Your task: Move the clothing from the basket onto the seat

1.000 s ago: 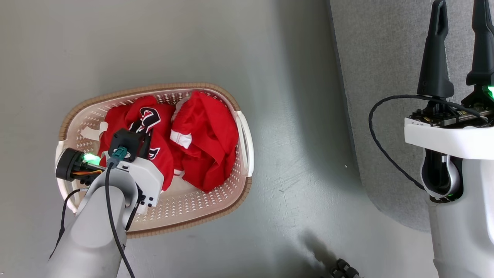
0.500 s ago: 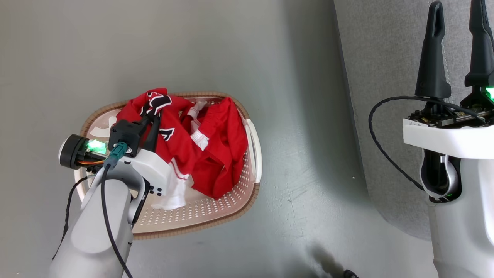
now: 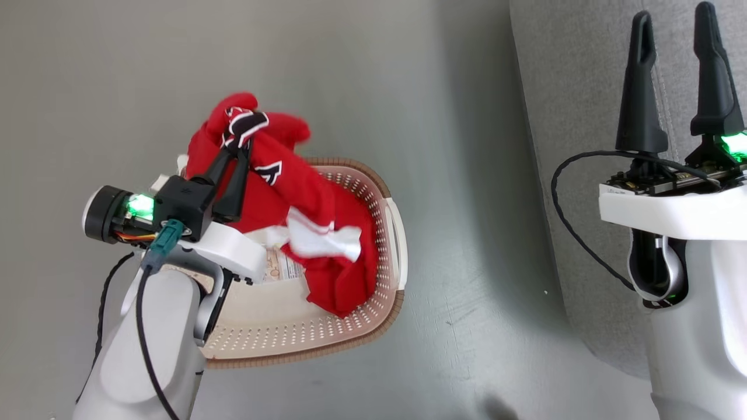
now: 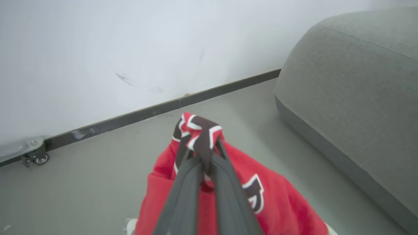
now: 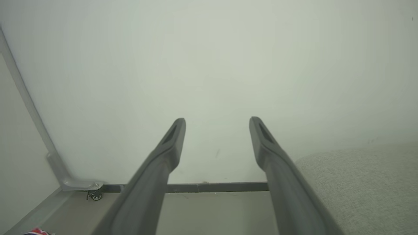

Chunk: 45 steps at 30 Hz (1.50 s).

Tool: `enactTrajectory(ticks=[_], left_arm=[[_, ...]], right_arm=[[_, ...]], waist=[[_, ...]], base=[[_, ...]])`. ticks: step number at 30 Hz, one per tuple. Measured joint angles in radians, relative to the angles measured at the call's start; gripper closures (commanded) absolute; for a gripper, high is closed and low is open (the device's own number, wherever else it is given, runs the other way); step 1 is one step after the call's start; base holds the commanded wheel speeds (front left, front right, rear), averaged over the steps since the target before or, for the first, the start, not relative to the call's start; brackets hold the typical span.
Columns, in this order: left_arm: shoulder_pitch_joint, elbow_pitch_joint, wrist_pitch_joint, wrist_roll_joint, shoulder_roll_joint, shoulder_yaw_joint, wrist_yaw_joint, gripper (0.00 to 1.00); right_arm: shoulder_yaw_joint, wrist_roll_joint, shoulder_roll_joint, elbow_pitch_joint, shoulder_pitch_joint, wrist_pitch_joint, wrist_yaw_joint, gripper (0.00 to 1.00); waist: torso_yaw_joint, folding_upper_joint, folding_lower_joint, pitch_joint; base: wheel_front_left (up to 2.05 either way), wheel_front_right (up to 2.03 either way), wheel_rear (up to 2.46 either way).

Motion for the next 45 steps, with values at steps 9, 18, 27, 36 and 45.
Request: enactTrajectory(ticks=[9,18,27,36,45], left_arm=[[0.041,-0.136,-0.004,-0.023,0.002,0.023,0.0,1.0],[0.089,-0.205,-0.004,-0.034,0.011,0.038,-0.002,1.0],[0.134,-0.253,-0.004,-0.049,0.018,0.049,-0.012,1.0],[0.144,-0.289,-0.004,-0.05,0.027,0.047,-0.038,1.0],[0.196,-0.299,-0.004,-0.058,0.028,0.043,-0.047,1.0]], right_arm=[[0.025,-0.025,-0.001,0.015,0.001,0.0,0.0,0.0],[0.035,-0.044,-0.002,0.038,0.008,0.0,0.0,0.0],[0.083,-0.043,-0.004,0.067,0.05,0.0,0.0,0.0],[0.144,-0.048,-0.006,0.103,0.092,0.0,0.0,0.0],[0.217,-0.046,-0.03,0.144,0.13,0.0,0.0,0.0]], waist=[[0.02,0.0,0.0,-0.068],[0.035,0.0,0.0,-0.136],[0.048,0.0,0.0,-0.21],[0.057,0.0,0.0,-0.289],[0.063,0.0,0.0,-0.371]], base=[[0.0,0.0,0.0],[0.0,0.0,0.0],[0.0,0.0,0.0],[0.0,0.0,0.0],[0.0,0.0,0.0]])
